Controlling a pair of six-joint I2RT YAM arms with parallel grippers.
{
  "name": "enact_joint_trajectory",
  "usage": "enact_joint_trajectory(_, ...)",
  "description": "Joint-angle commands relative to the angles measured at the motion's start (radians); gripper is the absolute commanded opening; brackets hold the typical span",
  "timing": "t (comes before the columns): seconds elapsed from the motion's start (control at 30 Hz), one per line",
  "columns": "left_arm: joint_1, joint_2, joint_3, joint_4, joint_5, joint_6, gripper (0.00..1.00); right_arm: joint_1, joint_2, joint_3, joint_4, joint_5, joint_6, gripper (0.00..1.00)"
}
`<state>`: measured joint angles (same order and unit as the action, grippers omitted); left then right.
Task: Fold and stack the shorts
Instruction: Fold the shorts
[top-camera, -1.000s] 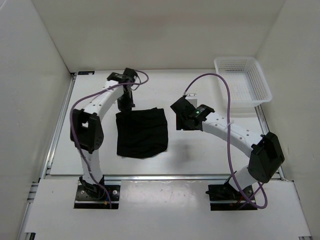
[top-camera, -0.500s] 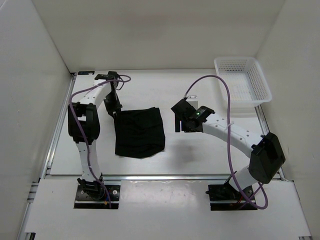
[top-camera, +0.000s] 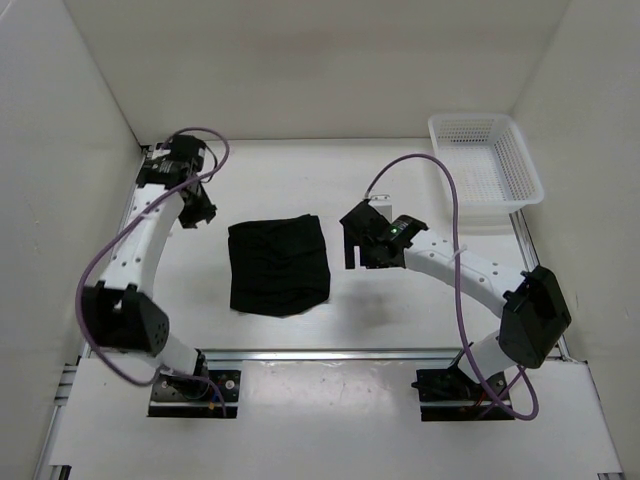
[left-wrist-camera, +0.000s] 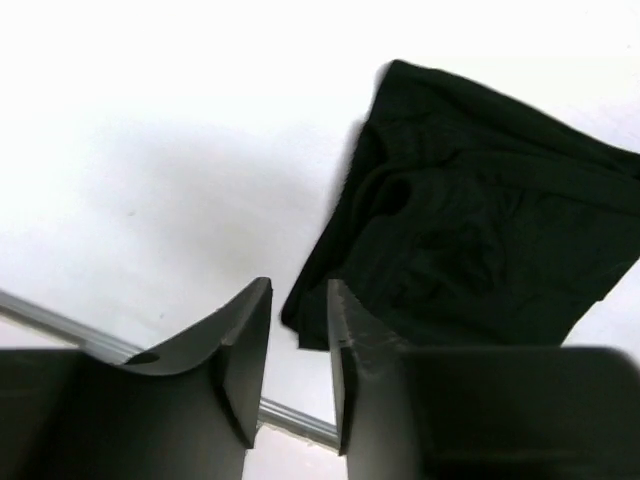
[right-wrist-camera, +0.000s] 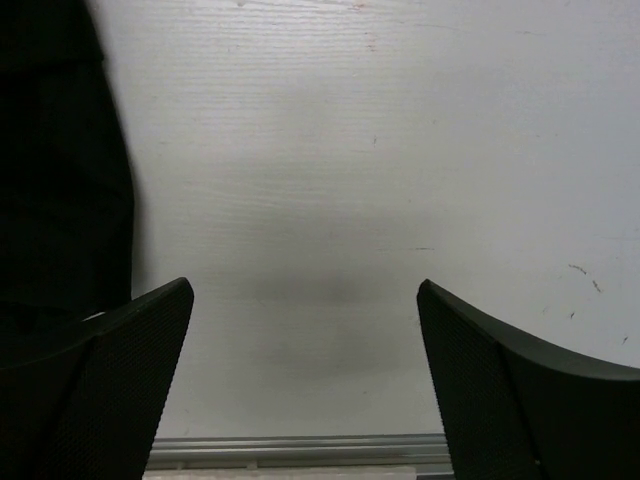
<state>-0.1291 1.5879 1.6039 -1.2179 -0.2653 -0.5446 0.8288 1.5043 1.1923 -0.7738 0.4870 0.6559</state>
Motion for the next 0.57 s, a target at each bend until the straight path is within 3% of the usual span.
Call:
enact_joint_trajectory(0.0,0.034,-0.110,-0.114,0.023,-0.063,-0.031,0.42,0.000,-0.059,0.007,0.039,0.004,-0.013,0.99)
enact_joint_trajectory(0.1,0.072,-0.225,-0.185,0.086,-0.005,-0.012,0.61,-0.069,-0.149,-0.033,0.051,0.025,-0.044,0.99)
enact_joint_trajectory(0.13,0.072,-0.273,-0.197,0.099,0.026,-0.012,0.81,-0.117,-0.176,-0.054,0.051,0.025,-0.065,0.99)
enact_joint_trajectory(0.2,0.072,-0.313,-0.219,0.141,0.055,-0.002,0.97,-0.175,-0.265,-0.080,0.076,0.025,-0.097,0.99)
enact_joint_trajectory(0.4,0.072,-0.396,-0.272,0.189,0.146,0.008,1.00,-0.249,-0.458,-0.129,0.059,0.128,-0.148,0.99)
enact_joint_trajectory(0.53,0.072,-0.419,-0.297,0.198,0.167,0.008,1.00,-0.260,-0.495,-0.120,0.018,0.185,-0.162,0.99)
